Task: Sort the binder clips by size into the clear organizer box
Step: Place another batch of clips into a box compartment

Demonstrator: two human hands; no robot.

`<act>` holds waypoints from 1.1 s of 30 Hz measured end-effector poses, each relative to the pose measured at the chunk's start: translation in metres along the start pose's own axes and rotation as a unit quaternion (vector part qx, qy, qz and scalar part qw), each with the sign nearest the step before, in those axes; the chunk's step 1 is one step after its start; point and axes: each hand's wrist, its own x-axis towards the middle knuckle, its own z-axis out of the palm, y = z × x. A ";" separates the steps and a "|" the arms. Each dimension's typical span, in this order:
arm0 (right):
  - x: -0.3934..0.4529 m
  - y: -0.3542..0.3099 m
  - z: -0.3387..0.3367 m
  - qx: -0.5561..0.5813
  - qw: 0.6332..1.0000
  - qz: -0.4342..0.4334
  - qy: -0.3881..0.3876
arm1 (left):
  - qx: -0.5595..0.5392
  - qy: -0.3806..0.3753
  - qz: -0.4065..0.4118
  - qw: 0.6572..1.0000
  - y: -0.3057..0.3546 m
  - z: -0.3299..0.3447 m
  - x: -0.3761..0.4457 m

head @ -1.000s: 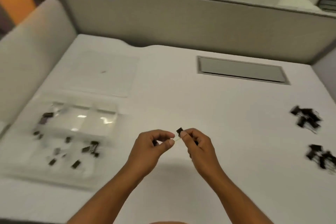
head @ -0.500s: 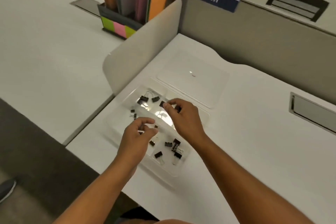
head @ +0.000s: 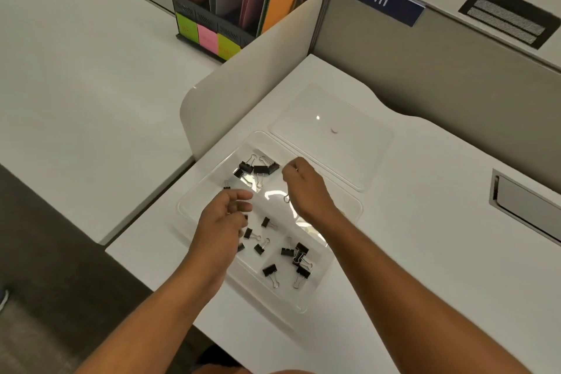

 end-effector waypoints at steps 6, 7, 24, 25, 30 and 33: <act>-0.040 0.010 0.002 0.042 0.999 0.015 -0.014 | 0.109 0.035 0.160 0.980 0.020 0.017 0.061; -0.043 0.012 0.001 0.045 0.999 0.020 -0.019 | 0.134 0.047 0.186 0.972 0.024 0.020 0.073; 0.034 -0.023 0.005 -0.004 0.996 -0.072 0.054 | 0.246 0.102 0.236 0.935 -0.015 -0.004 0.026; 0.041 -0.020 0.010 -0.030 0.995 -0.079 0.045 | 0.249 0.099 0.234 0.935 -0.017 -0.004 0.022; 0.056 0.011 0.030 -0.115 0.988 -0.080 0.063 | 0.259 0.098 0.237 0.931 -0.018 -0.008 0.012; 0.059 0.016 0.039 -0.160 0.978 -0.108 0.074 | 0.267 0.112 0.231 0.929 -0.015 -0.013 0.016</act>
